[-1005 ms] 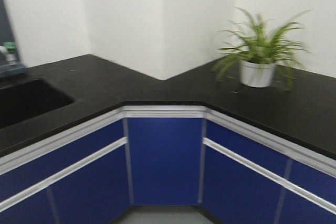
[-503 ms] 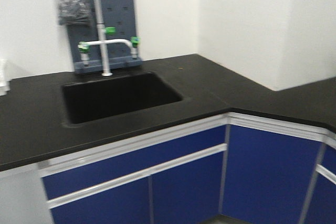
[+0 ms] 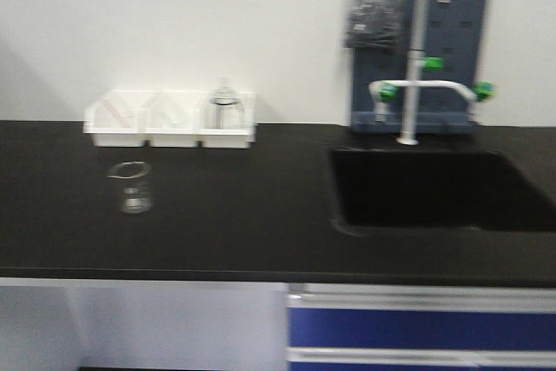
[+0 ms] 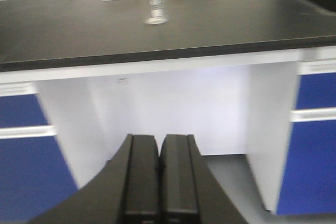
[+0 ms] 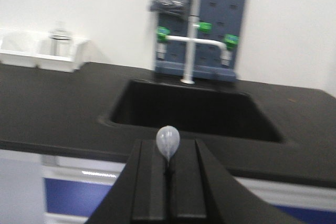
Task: Grab transparent chemical and place on left bench
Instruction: 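Drive the base to the bench with white bins, holding the dropper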
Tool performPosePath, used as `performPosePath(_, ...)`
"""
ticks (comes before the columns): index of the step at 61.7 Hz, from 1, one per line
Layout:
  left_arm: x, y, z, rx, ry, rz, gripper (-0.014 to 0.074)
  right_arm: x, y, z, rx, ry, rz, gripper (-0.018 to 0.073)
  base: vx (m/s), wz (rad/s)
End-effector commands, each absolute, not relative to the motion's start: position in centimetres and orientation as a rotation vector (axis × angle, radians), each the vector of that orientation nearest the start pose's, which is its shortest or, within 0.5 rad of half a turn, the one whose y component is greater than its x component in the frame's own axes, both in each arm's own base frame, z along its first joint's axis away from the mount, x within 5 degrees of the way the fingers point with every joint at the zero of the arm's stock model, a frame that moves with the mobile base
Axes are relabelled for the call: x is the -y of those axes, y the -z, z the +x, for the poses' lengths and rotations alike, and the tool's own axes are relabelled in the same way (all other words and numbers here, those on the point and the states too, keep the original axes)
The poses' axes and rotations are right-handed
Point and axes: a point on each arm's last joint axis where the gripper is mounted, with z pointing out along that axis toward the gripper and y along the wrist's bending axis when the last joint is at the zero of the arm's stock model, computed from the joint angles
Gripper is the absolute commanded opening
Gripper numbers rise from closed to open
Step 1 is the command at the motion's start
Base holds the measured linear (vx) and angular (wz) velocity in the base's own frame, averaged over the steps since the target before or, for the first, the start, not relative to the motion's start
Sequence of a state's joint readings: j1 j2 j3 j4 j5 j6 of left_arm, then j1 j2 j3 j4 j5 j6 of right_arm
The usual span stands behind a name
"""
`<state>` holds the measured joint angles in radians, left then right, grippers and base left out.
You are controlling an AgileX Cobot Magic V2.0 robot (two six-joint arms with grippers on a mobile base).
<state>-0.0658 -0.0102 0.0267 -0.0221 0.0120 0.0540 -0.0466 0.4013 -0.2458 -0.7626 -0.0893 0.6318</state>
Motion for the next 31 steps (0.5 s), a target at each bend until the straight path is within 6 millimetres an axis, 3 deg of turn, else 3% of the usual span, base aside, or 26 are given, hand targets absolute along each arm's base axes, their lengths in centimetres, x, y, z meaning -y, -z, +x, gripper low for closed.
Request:
performPosePath(1, 0.36, -20.63, 5.50, -1.429, 0.035, 0.064, -0.0003, -0.40, -28.68, 9.82, -1.504, 0.063, -0.133, -0.0004, 0.26, 0.85)
performPosePath(16, 0.36, -20.63, 5.50, -1.429, 0.035, 0.064, -0.0003, -0.40, -28.68, 9.82, -1.504, 0.063, -0.133, -0.0004, 0.26, 0.69)
performPosePath(31, 0.36, -20.63, 5.50, -1.429, 0.035, 0.064, -0.0003, -0.40, -28.68, 9.82, -1.504, 0.063, -0.133, -0.0004, 0.29, 0.39)
